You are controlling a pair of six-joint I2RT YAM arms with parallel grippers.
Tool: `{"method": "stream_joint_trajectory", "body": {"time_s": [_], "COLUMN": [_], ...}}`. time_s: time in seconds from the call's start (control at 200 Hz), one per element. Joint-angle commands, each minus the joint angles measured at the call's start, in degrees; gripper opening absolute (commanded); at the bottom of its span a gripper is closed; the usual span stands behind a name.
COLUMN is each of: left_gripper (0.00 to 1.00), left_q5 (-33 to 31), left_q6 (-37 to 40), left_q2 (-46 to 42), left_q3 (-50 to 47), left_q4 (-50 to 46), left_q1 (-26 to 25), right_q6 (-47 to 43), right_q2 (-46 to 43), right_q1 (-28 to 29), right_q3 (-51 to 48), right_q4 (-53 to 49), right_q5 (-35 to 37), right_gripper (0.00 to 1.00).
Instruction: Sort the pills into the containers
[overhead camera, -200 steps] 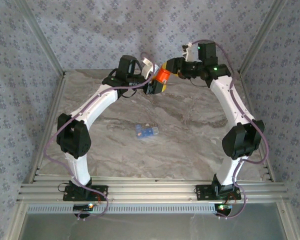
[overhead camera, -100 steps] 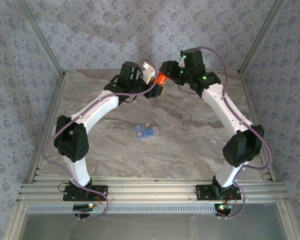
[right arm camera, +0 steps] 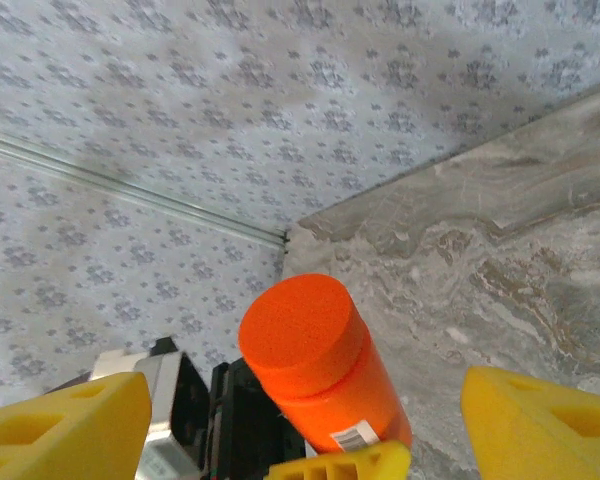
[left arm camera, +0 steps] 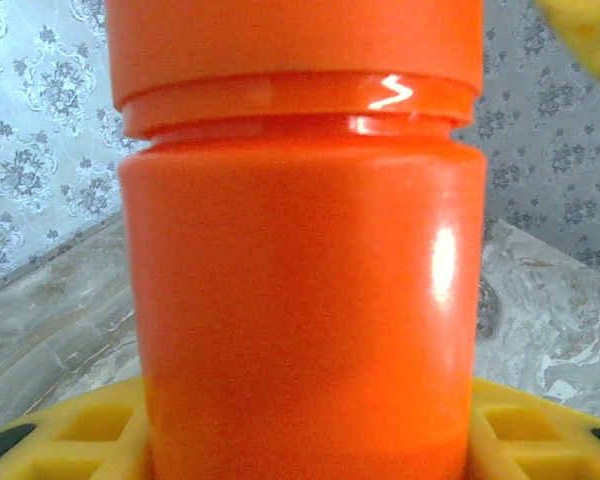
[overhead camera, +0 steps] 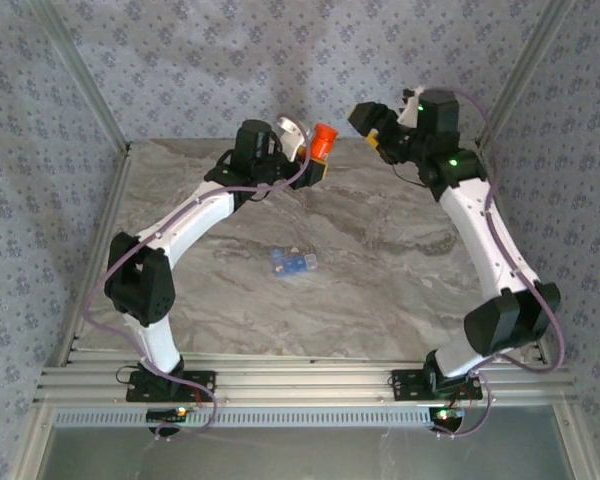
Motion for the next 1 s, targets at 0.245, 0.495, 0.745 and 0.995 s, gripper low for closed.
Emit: {"method": "stream_joint_trajectory", "body": {"time_s": [0.245,0.495,0.745,0.995], "left_gripper": [0.0,0.0,0.0,0.0], "left_q5": [19.53,22.03,22.56,22.8], "left_q6": [-2.5,-0.57,0.25,0.43], "left_q2": [0.13,1.09,1.09,1.09], "left_q3": [8.87,10.29,10.2,10.44], "left_q4": [-7.36,-12.14,-13.49,-13.7], "left_q1": [1.78,1.77,1.69,1.52], "right_q6": [-11.58,-18.55,-21.73,-22.6], "right_q2": [4.44,12.03,14.4,14.96], "right_q1": [-7.24,-4.44,-1.41,-0.9], "right_q3": [5.23,15.31,18.16,16.47], "right_q4": [1.5,-5.36,-9.17,-10.43], "right_q5": [-21.22,-28.51,-28.55,-27.1], "right_gripper": [0.81,0.79,0.79,0.78]}}
